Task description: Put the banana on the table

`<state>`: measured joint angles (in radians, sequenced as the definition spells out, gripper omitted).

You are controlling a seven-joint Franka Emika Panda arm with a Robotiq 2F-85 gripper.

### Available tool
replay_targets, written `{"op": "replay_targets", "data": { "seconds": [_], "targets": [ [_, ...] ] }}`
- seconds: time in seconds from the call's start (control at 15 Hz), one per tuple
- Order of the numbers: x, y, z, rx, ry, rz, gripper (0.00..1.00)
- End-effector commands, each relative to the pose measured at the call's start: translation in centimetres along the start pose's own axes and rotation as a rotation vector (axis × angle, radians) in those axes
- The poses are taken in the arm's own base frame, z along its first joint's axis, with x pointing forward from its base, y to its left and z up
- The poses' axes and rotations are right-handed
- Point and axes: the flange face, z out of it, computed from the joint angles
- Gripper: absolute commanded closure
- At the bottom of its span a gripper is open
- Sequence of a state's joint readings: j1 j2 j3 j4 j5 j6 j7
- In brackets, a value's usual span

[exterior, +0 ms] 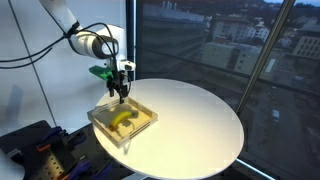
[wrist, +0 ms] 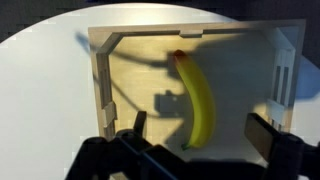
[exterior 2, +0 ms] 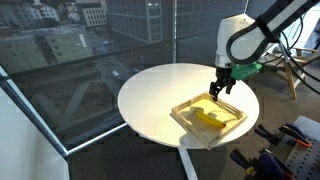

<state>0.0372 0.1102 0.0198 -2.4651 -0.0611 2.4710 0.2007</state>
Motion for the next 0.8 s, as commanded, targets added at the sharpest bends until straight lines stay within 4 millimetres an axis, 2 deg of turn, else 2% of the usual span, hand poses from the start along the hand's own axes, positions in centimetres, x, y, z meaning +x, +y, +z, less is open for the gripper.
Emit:
{"op": "replay_targets", "data": {
  "seconds": [0.0,0.73],
  "targets": [
    [0.3,-0.3,0.3,0.0,0.024,0.009,0.0],
    [1.0,-2.1,2.5,0.017,0.081,-0.01,0.0]
  ]
}}
